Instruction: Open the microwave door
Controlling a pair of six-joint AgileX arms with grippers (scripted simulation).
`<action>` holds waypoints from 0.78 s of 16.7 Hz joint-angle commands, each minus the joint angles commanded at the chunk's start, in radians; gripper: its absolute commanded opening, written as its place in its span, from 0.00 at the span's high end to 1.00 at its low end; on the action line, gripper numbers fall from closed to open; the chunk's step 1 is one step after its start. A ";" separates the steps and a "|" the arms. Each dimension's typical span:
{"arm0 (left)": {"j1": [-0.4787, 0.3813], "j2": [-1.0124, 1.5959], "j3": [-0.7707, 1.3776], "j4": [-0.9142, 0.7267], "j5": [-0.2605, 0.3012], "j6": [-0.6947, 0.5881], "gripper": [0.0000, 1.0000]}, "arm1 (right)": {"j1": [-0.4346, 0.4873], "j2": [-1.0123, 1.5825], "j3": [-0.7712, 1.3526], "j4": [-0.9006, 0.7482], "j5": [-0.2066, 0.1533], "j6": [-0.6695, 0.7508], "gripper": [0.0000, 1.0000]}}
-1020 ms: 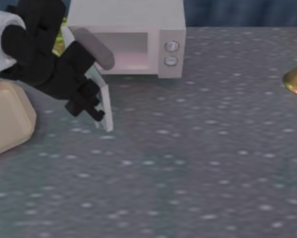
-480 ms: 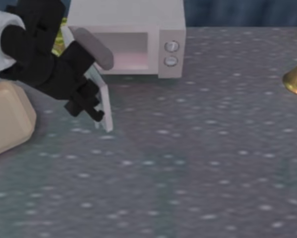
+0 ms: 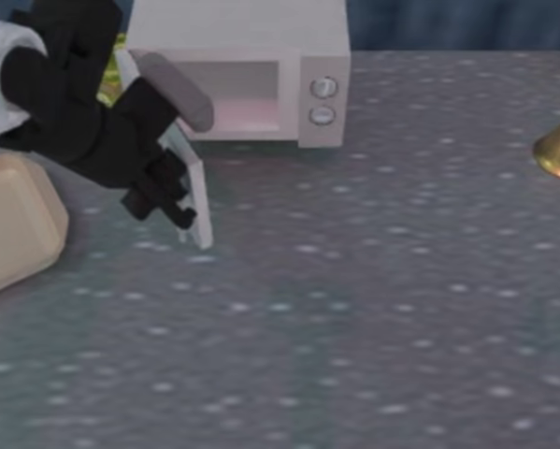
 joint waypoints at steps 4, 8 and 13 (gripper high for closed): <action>0.003 0.003 -0.001 -0.005 0.007 0.013 1.00 | 0.000 0.000 0.000 0.000 0.000 0.000 0.00; 0.040 0.000 0.001 -0.036 0.041 0.103 1.00 | 0.000 0.000 0.000 0.000 0.000 0.000 0.00; 0.086 -0.005 0.001 -0.075 0.090 0.210 1.00 | 0.000 0.000 0.000 0.000 0.000 0.000 0.00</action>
